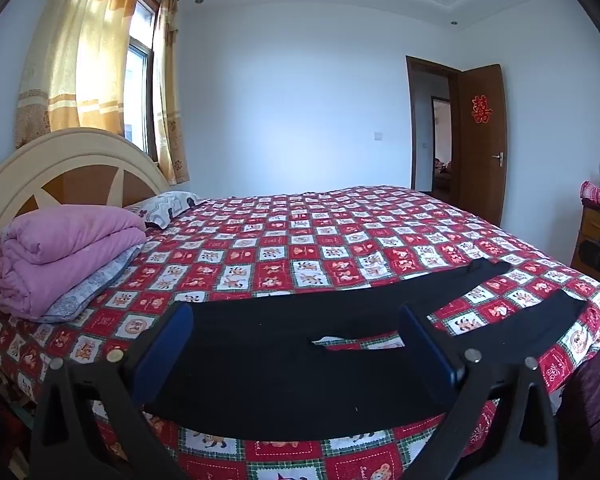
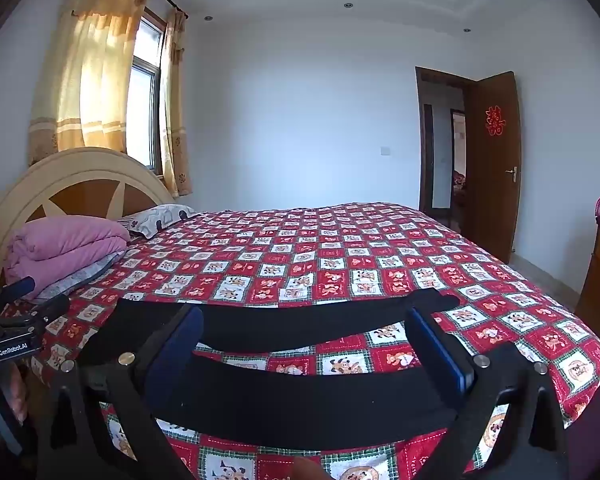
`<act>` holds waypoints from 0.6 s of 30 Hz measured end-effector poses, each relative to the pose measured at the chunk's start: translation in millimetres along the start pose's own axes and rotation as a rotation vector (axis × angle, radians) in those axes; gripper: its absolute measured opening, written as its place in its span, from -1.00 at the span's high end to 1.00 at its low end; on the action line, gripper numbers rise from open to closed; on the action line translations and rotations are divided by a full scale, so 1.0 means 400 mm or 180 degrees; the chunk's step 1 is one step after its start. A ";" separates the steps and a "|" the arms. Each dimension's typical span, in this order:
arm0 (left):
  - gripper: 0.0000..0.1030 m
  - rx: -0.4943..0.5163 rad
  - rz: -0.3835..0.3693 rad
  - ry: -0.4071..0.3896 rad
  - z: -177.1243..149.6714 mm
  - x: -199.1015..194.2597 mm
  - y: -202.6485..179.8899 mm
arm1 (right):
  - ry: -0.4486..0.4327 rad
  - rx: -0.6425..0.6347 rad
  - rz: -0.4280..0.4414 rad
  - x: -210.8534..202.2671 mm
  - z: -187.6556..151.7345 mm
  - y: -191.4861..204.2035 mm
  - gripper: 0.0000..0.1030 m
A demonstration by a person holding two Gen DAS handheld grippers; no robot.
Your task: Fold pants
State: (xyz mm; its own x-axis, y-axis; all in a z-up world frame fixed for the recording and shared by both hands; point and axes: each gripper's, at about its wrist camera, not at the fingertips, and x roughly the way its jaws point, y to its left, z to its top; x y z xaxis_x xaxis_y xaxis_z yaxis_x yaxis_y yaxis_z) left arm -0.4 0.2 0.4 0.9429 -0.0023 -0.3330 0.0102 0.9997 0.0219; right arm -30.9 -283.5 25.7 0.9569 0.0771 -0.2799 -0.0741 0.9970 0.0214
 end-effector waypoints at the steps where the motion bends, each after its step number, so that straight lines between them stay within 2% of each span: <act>1: -1.00 0.0011 -0.0027 0.0074 0.002 0.005 -0.001 | -0.0001 -0.0049 -0.0018 0.000 -0.001 0.001 -0.97; 18: -1.00 -0.0052 -0.0015 0.0026 -0.009 0.009 0.024 | -0.0020 -0.0019 -0.0014 0.005 -0.005 -0.018 -0.97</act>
State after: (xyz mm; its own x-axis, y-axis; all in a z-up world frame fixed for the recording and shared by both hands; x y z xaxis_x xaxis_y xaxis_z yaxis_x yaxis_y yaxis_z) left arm 1.8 10.0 -4.0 0.9401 -0.0070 -0.3407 0.0092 0.9999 0.0048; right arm -28.9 -290.3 23.0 0.9590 0.0726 -0.2738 -0.0714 0.9973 0.0145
